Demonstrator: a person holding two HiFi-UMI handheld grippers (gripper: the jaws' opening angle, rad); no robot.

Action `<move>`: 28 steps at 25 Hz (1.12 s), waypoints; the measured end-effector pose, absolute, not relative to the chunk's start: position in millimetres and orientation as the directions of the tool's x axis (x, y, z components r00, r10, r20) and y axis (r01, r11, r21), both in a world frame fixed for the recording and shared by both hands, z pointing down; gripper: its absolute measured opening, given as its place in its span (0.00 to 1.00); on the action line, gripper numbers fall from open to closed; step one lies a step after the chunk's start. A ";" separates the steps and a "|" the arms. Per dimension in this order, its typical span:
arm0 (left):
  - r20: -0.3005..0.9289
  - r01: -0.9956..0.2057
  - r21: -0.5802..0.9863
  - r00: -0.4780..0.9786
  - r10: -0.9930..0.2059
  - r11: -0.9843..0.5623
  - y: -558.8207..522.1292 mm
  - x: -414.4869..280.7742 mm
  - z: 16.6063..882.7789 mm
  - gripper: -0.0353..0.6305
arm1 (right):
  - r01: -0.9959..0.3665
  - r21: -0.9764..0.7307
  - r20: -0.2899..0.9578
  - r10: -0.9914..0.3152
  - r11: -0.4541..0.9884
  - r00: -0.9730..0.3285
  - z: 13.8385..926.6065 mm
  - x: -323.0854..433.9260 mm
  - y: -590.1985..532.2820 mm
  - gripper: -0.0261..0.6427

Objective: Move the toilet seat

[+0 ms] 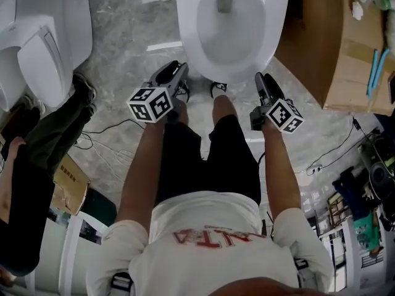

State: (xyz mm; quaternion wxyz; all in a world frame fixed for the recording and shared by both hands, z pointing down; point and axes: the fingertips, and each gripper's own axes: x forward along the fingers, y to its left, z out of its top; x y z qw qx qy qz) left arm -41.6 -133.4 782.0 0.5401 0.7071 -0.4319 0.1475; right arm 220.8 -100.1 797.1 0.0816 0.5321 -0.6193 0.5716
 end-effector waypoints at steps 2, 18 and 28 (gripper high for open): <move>0.680 -0.757 0.653 0.593 -0.432 -0.011 -128.8 -42.7 804.3 0.25 | -0.727 -0.627 0.723 -0.557 -0.279 -0.409 818.6 225.3 -91.8 0.31; 0.682 -0.691 0.718 0.671 -0.291 0.088 -96.5 -13.7 882.9 0.29 | -0.631 -0.670 0.722 -0.539 -0.391 -0.434 879.6 222.9 -70.4 0.38; 0.670 -0.680 0.729 0.684 -0.287 0.082 -94.7 -6.3 876.5 0.29 | -0.568 -0.701 0.701 -0.565 -0.431 -0.436 868.0 226.2 -67.4 0.26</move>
